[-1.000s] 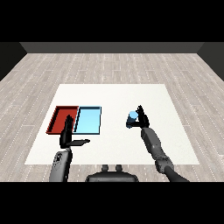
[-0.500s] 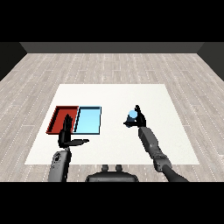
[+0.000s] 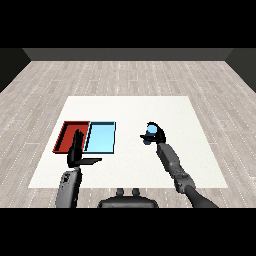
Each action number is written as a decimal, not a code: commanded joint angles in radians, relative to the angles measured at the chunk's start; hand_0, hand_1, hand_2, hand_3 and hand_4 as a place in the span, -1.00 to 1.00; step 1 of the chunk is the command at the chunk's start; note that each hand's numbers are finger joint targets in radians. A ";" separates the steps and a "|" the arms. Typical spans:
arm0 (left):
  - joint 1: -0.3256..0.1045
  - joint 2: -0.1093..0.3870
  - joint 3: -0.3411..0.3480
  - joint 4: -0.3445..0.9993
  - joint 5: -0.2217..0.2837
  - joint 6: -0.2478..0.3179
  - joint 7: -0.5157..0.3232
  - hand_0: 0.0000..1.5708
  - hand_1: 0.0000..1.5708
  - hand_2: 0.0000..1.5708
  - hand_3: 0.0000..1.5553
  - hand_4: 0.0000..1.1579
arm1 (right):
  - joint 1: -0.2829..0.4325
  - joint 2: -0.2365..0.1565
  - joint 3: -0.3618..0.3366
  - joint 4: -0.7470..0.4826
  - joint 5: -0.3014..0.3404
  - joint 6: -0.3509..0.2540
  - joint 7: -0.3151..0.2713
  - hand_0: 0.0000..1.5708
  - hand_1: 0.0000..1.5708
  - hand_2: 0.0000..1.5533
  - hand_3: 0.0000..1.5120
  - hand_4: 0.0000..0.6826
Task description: Pick the blue can and put it in the blue box
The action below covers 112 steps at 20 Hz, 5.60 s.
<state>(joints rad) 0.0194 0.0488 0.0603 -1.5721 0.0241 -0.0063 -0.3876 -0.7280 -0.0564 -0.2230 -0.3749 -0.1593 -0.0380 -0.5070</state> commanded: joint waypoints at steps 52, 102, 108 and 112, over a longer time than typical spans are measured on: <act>-0.194 -0.049 -0.326 0.155 0.054 0.090 0.049 -1.00 -1.00 -1.00 -1.00 -1.00 | 0.282 0.056 0.362 -0.874 0.089 -0.127 0.248 0.84 0.84 0.89 0.84 0.69; -0.545 -0.040 -0.599 0.520 0.355 0.383 0.048 -1.00 -1.00 -1.00 -1.00 -1.00 | 0.172 0.056 0.670 -0.781 -0.140 -0.290 0.160 0.87 0.87 0.89 0.81 0.55; -0.607 -0.048 -0.723 0.638 0.454 0.454 -0.040 -1.00 -1.00 -1.00 -1.00 -1.00 | 0.294 0.056 0.745 -0.922 -0.073 -0.342 0.209 0.83 0.83 0.86 0.79 0.47; -0.575 -0.047 -0.661 0.624 0.448 0.470 -0.011 -1.00 -1.00 -1.00 -1.00 -1.00 | 0.155 0.055 0.708 -0.928 -0.103 -0.356 0.327 0.84 0.84 0.86 0.80 0.46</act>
<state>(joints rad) -0.5609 0.0289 -0.6228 -0.9939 0.4770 0.4638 -0.4062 -0.5234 -0.0185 0.4766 -1.2628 -0.2459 -0.3709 -0.2605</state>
